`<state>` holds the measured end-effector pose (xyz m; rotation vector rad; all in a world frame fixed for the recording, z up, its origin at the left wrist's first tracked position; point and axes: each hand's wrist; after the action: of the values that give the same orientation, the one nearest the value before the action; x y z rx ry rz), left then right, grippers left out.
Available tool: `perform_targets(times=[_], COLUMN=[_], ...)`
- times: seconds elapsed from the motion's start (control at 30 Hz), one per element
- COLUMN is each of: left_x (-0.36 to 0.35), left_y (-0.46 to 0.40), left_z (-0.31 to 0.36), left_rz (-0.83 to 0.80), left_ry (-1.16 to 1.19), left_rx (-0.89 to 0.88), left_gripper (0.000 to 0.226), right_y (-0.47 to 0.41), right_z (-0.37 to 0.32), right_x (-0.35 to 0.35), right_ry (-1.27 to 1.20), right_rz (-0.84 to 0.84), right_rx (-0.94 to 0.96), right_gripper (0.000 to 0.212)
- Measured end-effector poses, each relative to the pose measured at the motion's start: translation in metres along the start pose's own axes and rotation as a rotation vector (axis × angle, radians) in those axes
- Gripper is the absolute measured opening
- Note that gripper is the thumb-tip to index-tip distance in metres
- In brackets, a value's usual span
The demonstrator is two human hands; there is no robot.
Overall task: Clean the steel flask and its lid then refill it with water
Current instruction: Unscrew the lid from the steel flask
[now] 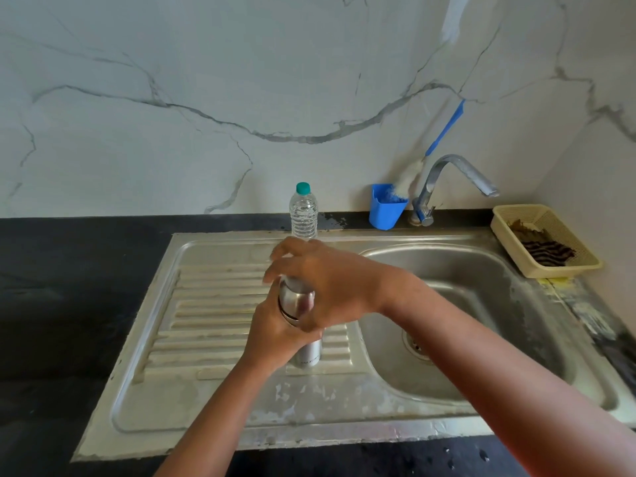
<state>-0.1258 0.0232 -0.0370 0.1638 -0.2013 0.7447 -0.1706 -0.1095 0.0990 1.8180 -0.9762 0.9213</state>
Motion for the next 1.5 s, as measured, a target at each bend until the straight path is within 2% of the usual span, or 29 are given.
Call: perform_targets(times=[0.07,0.13,0.23,0.33,0.4,0.5,0.57,0.63,0.67,0.73,0.77,0.8,0.9,1.0,1.07,1.13,1.2,1.27,1.33,1.43,1.5], left_x=[-0.001,-0.002,-0.002,0.000,0.000,-0.001,-0.001,0.000,0.000,0.000,0.000,0.000,0.000,0.000,0.000,0.000,-0.001,-0.001,0.000,0.000,-0.001], left_y=[-0.001,-0.001,0.000,0.001,0.000,-0.001,0.000,-0.001,-0.001,0.000,0.000,0.000,0.001,0.000,-0.001,-0.001,0.001,0.001,0.001,0.001,0.000], left_z=[-0.001,-0.001,0.000,0.002,0.002,-0.002,-0.003,-0.002,-0.002,0.000,0.001,0.001,0.002,0.000,-0.001,-0.001,0.005,0.005,0.003,0.001,-0.001], left_rz=[0.006,0.011,0.017,0.009,-0.001,0.004,-0.005,0.003,0.005,0.011,0.011,0.008,-0.004,-0.015,-0.009,0.000,0.003,0.006,0.008,0.002,0.016], left_ry=[0.001,-0.027,-0.042,-0.015,0.003,0.023,-0.010,-0.056,-0.057,-0.069,-0.082,-0.089,-0.061,-0.105,-0.091,-0.097,-0.107,-0.087,-0.089,-0.089,-0.073], left_rx=[-0.004,-0.004,-0.019,-0.028,-0.022,-0.001,-0.012,-0.024,-0.024,-0.029,-0.037,-0.042,-0.050,-0.034,-0.021,-0.043,-0.068,-0.070,-0.078,-0.071,-0.060], left_gripper=[0.047,0.047,0.060,0.063,0.059,0.050,0.059,0.065,0.067,0.068,0.067,0.067,0.058,0.065,0.069,0.066,0.067,0.071,0.066,0.065,0.064], right_y=[-0.005,-0.007,-0.003,0.001,0.000,-0.008,-0.008,-0.003,0.000,0.005,0.005,0.005,-0.004,-0.005,-0.002,0.000,0.000,-0.002,-0.004,0.000,0.006], right_z=[-0.003,-0.005,-0.006,-0.002,-0.006,-0.011,-0.011,-0.008,-0.005,-0.003,-0.004,-0.006,-0.009,-0.008,-0.006,-0.006,-0.008,-0.009,-0.009,-0.010,-0.010], right_x=[-0.008,-0.011,-0.003,0.001,-0.003,-0.013,-0.013,-0.005,-0.004,-0.006,-0.009,-0.014,-0.025,-0.025,-0.023,-0.022,-0.025,-0.029,-0.031,-0.027,-0.022], right_ry=[0.154,0.246,0.227,0.072,0.020,0.183,0.227,0.201,0.167,0.029,-0.028,-0.042,0.108,0.133,0.088,-0.001,-0.018,0.104,0.150,0.103,0.000], right_rz=[0.074,0.096,0.068,-0.012,0.045,0.112,0.109,0.075,0.042,-0.038,-0.043,-0.003,0.171,0.205,0.143,0.089,0.126,0.236,0.303,0.331,0.398], right_rx=[-0.213,-0.306,-0.162,-0.019,-0.118,-0.376,-0.316,-0.147,-0.074,-0.015,-0.054,-0.117,-0.306,-0.178,-0.068,-0.013,-0.093,-0.255,-0.332,-0.247,-0.180], right_gripper=[0.060,0.059,0.041,0.057,0.065,0.068,0.054,0.041,0.048,0.083,0.095,0.097,0.067,0.041,0.045,0.064,0.073,0.070,0.061,0.048,0.048])
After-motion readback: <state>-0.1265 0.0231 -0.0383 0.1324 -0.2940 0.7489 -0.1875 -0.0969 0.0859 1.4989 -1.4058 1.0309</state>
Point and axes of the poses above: each hand's wrist, its own y-axis away from the middle knuckle, its own x-axis out of the back of the hand, z = x × y, and after that the axes turned 15 degrees about -z, right-handed
